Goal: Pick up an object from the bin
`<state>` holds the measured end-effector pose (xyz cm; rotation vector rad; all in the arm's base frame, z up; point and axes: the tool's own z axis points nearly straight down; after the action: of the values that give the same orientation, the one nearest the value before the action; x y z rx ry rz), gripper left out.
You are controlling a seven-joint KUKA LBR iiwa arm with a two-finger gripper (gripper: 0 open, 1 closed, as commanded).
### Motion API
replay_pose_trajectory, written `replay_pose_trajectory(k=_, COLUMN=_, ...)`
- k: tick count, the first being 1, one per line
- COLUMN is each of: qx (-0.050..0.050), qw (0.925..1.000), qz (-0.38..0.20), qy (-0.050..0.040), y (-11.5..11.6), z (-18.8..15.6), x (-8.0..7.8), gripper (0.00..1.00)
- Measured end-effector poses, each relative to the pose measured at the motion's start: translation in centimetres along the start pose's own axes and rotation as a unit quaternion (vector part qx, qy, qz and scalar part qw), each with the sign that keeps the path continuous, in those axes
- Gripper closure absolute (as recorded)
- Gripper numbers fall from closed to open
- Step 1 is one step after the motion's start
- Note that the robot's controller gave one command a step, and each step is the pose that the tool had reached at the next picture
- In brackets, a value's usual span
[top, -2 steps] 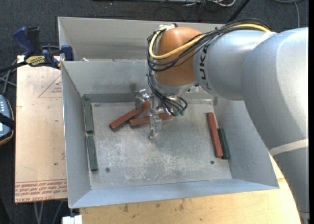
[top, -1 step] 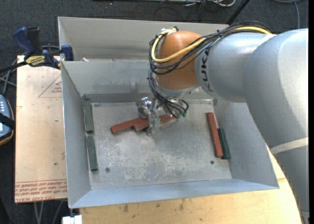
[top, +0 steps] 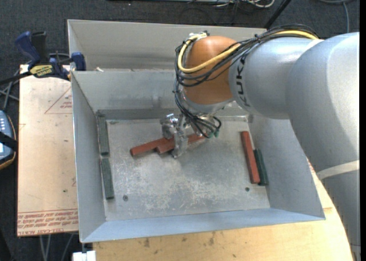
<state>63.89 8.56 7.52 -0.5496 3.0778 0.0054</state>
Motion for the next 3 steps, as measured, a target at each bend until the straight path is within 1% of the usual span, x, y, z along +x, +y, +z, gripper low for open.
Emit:
replay_pose_trajectory(k=2, qx=0.000, qw=1.0000, qz=0.000, qy=0.0048, y=0.0, z=-0.9, x=0.1, gripper=1.00)
replay_pose_trajectory(k=3, qx=0.000, qw=1.0000, qz=0.000, qy=0.0050, y=0.0, z=-1.7, x=0.1, gripper=1.00)
